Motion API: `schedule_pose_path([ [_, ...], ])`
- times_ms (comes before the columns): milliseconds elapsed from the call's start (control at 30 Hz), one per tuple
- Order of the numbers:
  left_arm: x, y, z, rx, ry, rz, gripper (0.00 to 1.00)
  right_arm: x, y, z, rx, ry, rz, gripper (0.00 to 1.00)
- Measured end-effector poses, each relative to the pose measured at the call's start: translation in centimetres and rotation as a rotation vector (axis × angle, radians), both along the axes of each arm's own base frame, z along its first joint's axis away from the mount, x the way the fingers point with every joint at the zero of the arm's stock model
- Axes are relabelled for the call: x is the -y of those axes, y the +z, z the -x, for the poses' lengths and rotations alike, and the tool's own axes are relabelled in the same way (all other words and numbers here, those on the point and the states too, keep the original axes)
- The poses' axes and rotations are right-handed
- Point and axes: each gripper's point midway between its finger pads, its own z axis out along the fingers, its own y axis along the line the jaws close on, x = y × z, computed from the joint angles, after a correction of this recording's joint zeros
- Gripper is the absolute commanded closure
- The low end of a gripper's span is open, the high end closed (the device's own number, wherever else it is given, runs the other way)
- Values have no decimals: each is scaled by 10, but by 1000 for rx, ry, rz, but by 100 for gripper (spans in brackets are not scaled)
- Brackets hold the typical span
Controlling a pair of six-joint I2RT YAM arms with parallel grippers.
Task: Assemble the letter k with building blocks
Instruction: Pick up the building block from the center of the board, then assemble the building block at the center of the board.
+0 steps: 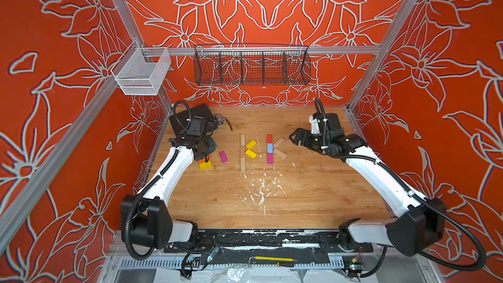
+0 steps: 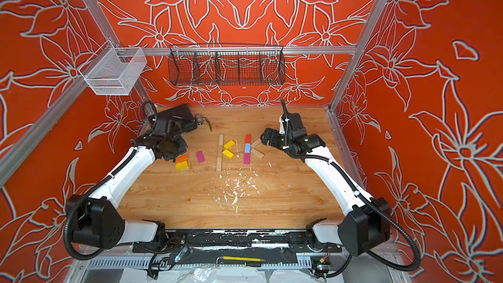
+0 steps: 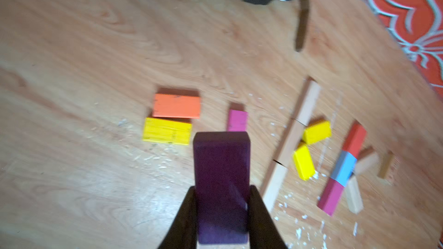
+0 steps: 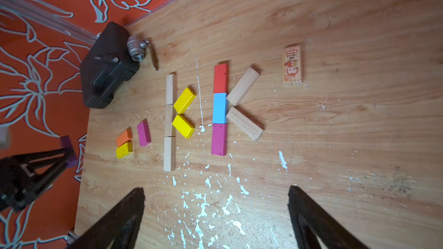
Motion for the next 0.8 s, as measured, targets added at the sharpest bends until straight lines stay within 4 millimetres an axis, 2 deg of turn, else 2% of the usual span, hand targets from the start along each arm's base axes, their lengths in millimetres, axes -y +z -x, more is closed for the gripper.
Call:
schedule_pose_path([
  [167,85,29,0,66,-217,16,92,35,-5,-5,-36,-91,-3,4],
  [300,154,32,-2,69,-369,13,92,51,-7,0,-48,-148,-15,4],
  [433,219,16,-5,38,-489,-7,92,58,-9,15,-46,-183,-23,4],
  [600,294,-16,-9,4,-617,-46,91,73,-4,33,-28,-261,-6,5],
  [700,329,-37,-15,-12,-676,-72,91,85,1,45,-7,-324,9,5],
  [800,356,-61,-26,-25,-717,-92,91,98,6,57,20,-388,22,5],
])
